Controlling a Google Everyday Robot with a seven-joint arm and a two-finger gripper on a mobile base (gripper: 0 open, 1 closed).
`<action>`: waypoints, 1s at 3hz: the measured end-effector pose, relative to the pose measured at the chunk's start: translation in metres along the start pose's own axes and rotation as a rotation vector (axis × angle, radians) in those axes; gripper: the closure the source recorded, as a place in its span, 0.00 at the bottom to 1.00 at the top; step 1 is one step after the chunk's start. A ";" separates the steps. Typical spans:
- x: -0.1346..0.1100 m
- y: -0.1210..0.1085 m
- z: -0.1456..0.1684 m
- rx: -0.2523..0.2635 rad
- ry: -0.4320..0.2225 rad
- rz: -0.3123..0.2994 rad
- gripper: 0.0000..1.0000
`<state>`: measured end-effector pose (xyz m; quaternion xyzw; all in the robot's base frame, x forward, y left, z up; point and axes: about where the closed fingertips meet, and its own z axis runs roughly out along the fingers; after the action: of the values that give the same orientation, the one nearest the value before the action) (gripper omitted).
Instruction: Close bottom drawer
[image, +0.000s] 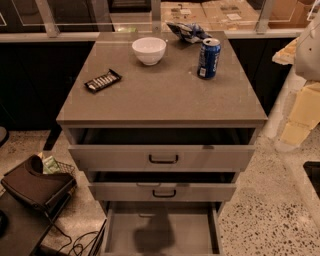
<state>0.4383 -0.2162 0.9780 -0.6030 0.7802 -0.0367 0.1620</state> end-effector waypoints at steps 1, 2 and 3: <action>0.000 0.000 0.000 0.000 0.000 0.000 0.00; 0.022 0.005 0.014 0.000 -0.010 0.031 0.00; 0.049 0.026 0.036 0.016 -0.035 0.010 0.00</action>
Offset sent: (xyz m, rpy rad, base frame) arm -0.0160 -0.0540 -0.0619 0.0554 0.0255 -0.0777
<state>0.4143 -0.2512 0.9274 -0.5982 0.7801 -0.0318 0.1806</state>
